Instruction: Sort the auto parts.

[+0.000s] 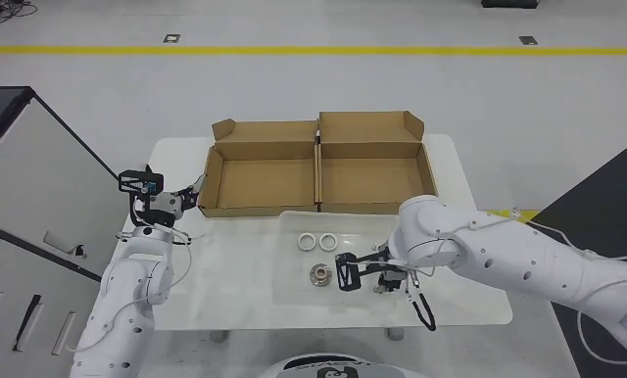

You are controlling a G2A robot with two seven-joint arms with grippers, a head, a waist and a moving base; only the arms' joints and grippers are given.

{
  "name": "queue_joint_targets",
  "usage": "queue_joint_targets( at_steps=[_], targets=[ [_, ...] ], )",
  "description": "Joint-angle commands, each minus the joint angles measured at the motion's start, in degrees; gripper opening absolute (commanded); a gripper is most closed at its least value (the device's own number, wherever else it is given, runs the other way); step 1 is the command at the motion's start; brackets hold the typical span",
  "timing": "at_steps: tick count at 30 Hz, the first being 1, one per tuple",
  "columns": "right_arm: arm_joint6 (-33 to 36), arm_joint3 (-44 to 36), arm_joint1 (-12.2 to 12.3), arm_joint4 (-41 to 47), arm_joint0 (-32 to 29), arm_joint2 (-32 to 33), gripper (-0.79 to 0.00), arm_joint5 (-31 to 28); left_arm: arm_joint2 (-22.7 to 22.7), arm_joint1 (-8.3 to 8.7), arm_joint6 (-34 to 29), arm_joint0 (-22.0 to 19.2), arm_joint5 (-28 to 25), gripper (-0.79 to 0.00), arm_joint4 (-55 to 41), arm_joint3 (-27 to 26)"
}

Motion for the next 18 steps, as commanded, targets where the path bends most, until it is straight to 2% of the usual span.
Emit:
queue_joint_targets(
  at_steps=[1, 18],
  targets=[
    [0.4, 0.2, -0.1, 0.0, -0.2, 0.0, -0.409, 0.4, 0.0, 0.00, 0.0, 0.0, 0.0, 0.000, 0.0, 0.0],
    [2.3, 2.8, -2.1, 0.8, -1.3, 0.0, -0.422, 2.3, 0.0, 0.00, 0.0, 0.0, 0.0, 0.000, 0.0, 0.0]
  ],
)
